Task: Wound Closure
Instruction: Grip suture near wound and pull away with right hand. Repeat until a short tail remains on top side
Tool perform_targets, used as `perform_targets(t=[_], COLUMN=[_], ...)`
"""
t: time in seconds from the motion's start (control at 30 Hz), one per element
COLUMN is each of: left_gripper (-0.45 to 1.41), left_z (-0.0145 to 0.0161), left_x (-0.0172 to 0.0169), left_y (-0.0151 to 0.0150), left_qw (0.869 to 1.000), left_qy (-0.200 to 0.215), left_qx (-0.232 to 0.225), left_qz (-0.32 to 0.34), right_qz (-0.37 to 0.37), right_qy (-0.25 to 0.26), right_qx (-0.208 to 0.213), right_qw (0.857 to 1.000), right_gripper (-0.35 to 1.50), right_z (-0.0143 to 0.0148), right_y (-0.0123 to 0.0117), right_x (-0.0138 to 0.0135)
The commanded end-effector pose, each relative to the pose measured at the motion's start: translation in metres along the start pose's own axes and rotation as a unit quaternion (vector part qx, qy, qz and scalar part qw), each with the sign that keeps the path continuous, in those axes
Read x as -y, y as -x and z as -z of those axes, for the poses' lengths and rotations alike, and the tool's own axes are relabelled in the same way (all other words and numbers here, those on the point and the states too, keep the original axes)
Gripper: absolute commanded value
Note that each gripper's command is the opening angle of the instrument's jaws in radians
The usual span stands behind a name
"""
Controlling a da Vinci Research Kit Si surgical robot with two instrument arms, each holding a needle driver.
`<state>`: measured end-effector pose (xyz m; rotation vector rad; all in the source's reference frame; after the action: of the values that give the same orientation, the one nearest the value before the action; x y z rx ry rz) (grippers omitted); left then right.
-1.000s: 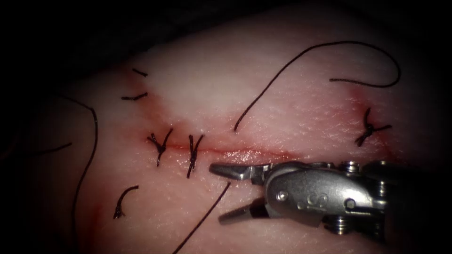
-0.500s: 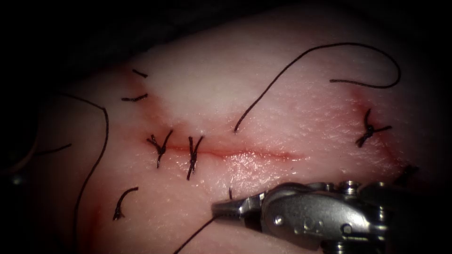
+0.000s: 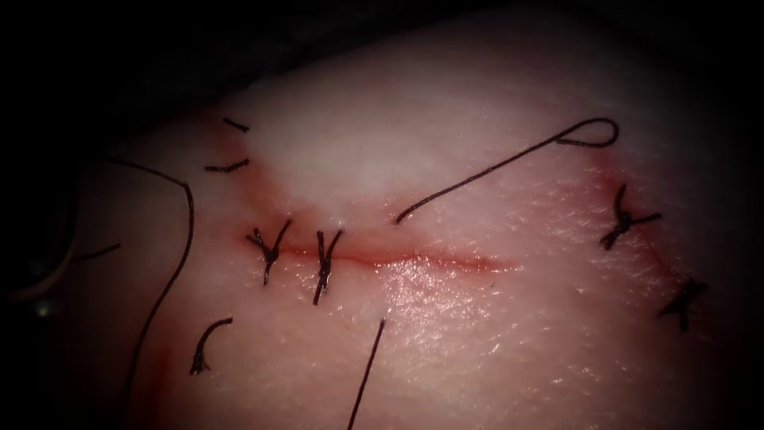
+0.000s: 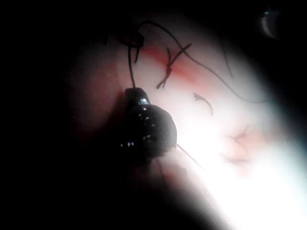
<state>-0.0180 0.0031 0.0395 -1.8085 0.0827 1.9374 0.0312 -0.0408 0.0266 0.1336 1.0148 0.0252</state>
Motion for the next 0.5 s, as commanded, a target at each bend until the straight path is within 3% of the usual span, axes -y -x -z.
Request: perform_targets(t=[0.03,0.07,0.13,0.37,0.5], left_gripper=[-0.45,-0.45,-0.45,-0.45,-0.45], left_z=[-0.0007,-0.0006,-0.0006,-0.0006,-0.0006], left_x=[0.0007,0.0007,0.0007,0.0008,0.0008], left_y=[0.0000,0.0000,0.0000,0.0001,0.0002], left_qw=[1.000,1.000,1.000,1.000,1.000], left_qy=[0.001,0.002,0.002,0.002,0.005], left_qx=[-0.001,-0.001,-0.001,-0.001,0.001], left_qz=[-0.002,-0.002,-0.002,-0.002,-0.002], right_qz=[-0.003,-0.009,-0.004,0.050,0.067], right_qy=[0.010,0.020,0.038,0.057,0.059], right_qx=[-0.011,-0.022,-0.040,-0.035,-0.027], right_qw=[1.000,1.000,0.998,0.997,0.996], right_gripper=[0.94,1.16,1.38,1.45,1.45], right_z=[-0.0006,-0.0002,0.0010,0.0022,0.0012], right_y=[0.0000,0.0005,0.0020,0.0063,0.0088], right_x=[-0.0020,-0.0030,-0.0056,-0.0112,-0.0128])
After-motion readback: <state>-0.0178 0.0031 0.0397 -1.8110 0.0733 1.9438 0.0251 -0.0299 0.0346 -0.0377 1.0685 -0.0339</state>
